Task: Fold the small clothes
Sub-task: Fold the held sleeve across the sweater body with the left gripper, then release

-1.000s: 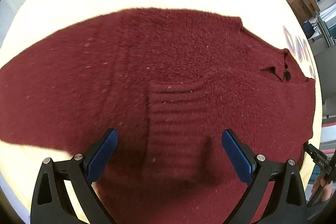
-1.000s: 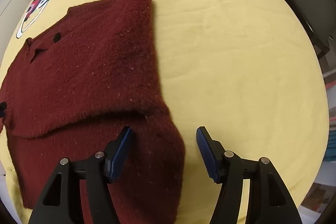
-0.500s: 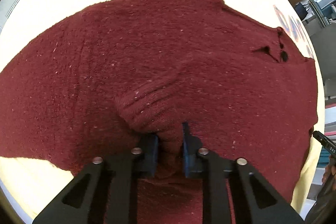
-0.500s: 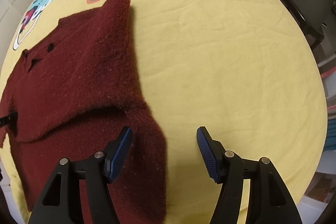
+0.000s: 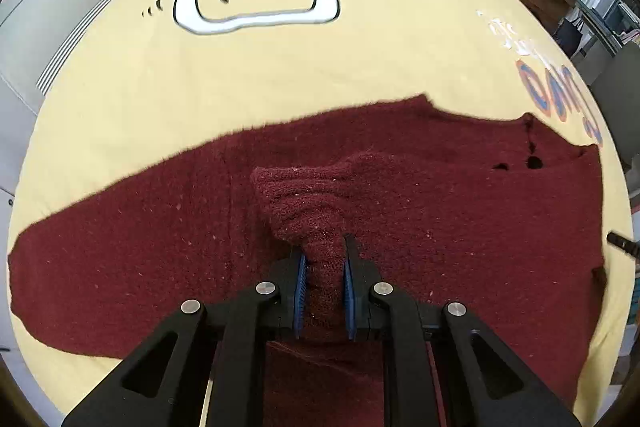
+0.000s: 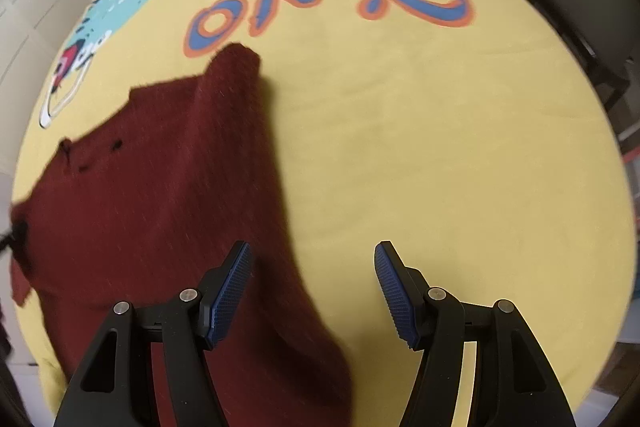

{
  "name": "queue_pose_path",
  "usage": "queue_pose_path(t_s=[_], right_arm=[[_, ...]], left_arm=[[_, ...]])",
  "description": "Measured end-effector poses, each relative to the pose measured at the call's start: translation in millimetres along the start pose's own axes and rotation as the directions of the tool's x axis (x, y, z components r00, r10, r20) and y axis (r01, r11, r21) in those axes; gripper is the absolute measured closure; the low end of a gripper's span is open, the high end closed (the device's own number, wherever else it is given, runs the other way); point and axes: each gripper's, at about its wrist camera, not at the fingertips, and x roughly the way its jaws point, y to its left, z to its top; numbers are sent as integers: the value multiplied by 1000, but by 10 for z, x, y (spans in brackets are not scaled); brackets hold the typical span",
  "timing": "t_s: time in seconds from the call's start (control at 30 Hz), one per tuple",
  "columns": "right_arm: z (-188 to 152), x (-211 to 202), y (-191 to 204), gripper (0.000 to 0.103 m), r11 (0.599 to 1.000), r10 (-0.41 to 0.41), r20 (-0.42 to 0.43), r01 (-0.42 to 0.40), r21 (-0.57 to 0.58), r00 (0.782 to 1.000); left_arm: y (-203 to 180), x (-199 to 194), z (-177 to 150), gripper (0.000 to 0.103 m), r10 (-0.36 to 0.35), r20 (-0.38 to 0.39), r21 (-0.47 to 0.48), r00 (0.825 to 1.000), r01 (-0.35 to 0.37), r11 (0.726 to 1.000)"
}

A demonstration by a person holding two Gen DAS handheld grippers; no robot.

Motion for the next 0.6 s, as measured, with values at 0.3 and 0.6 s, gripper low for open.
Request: queue_pose_path(t_s=[0.3,0.6], right_arm=[[188,435,134,84,998,62,-39,-61,28,997],[26,366,50,87,997,42,-2,-42,59,999]], left_arm=[[103,202,-88,90,47,-3,-6,999,-47,999],[117,243,-64,89,88,7,10,996,-88,996]])
